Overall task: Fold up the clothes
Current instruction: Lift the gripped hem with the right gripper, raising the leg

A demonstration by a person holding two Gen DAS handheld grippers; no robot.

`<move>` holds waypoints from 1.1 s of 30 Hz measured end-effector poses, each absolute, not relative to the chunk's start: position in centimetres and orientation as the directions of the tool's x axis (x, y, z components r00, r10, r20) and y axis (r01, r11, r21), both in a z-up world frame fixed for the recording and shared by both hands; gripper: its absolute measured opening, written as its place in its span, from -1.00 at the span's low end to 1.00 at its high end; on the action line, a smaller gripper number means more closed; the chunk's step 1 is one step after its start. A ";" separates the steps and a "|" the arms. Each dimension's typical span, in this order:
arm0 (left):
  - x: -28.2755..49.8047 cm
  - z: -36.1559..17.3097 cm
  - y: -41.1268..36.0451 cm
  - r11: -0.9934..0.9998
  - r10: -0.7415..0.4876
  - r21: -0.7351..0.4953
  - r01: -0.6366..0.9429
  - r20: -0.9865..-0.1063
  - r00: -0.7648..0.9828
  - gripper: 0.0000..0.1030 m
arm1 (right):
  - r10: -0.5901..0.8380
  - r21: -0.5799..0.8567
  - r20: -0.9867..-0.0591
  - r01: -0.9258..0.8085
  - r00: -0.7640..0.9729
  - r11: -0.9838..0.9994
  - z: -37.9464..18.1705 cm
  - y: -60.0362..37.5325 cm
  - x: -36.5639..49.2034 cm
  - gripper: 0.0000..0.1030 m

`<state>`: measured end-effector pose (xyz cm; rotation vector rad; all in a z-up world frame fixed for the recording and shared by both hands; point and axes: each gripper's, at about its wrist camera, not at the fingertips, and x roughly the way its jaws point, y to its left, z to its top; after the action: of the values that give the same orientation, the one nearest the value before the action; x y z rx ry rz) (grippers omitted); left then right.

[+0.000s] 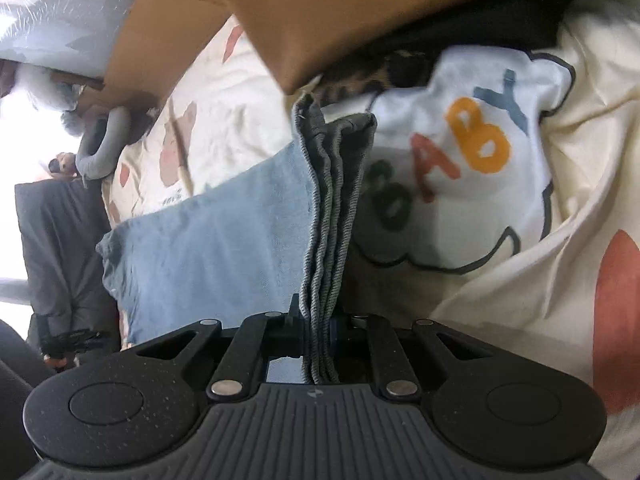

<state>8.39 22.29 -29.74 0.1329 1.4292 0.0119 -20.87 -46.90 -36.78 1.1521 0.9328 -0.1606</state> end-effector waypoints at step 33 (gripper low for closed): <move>11.5 -27.5 21.2 0.987 -0.068 -0.034 0.156 -0.974 0.216 0.53 | 0.196 0.707 -0.649 0.486 0.735 0.514 -12.9 -50.2 -20.3 -0.86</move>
<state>11.45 21.20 -27.51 0.0770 1.3448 -0.1553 -20.26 -50.23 -12.86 1.0407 0.7570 -0.1956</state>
